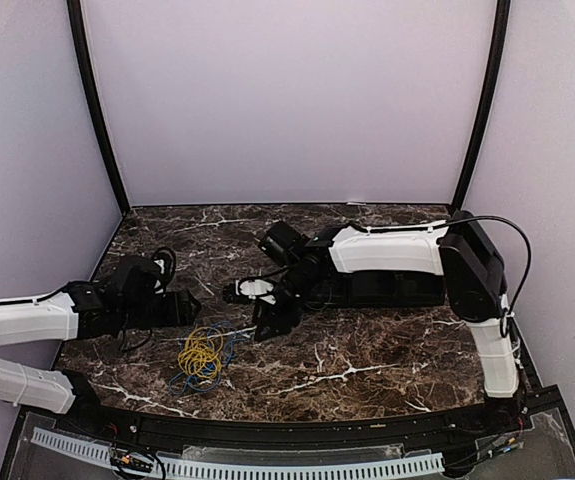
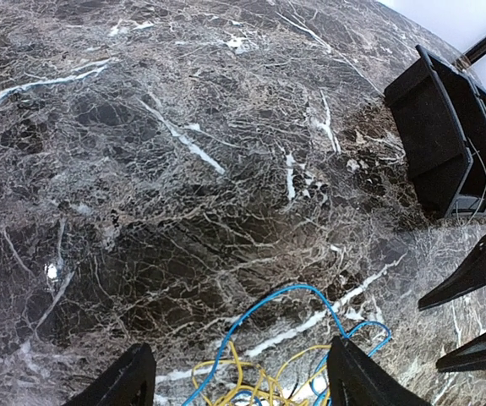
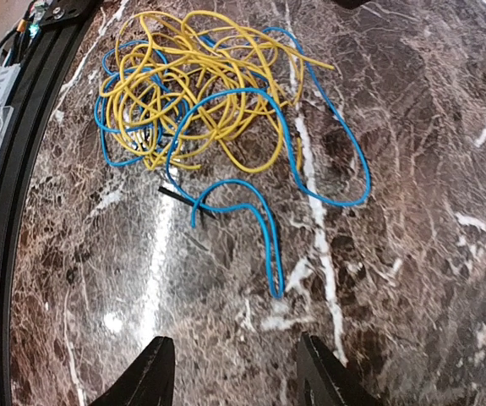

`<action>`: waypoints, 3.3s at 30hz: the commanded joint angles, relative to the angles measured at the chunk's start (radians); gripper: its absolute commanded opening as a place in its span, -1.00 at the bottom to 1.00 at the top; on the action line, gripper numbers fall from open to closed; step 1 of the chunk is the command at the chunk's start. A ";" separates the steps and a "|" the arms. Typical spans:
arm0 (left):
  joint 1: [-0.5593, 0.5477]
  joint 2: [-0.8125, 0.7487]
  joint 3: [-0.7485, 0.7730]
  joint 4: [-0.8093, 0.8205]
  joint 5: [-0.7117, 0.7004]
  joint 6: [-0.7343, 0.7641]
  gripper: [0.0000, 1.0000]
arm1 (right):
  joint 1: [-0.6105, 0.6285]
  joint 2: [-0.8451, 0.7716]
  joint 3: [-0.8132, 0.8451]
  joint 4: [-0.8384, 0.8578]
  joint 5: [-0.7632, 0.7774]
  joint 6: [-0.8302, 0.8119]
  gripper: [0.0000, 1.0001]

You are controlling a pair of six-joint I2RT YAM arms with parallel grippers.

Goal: Untangle the cables

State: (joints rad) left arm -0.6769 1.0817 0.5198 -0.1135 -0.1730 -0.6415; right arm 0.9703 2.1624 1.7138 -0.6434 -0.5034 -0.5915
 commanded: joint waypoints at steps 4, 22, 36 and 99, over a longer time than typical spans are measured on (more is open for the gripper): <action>0.007 -0.040 -0.025 -0.023 -0.008 -0.013 0.45 | 0.041 0.144 0.192 0.016 -0.044 0.082 -0.01; 0.007 -0.158 -0.068 0.058 0.047 0.058 0.42 | 0.040 0.213 0.242 -0.048 -0.009 0.113 -0.93; -0.218 -0.370 -0.230 0.579 0.198 0.296 0.45 | 0.004 -0.044 0.245 -0.093 -0.110 0.186 -1.00; -0.218 0.436 0.092 0.335 -0.030 0.449 -0.50 | -0.865 -0.620 0.633 -0.038 -0.685 0.346 -1.00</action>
State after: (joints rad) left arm -0.8967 1.4734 0.5560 0.3153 -0.2016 -0.2092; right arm 0.1707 1.5555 2.3173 -0.7681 -1.0801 -0.3332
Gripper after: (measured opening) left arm 0.246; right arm 0.009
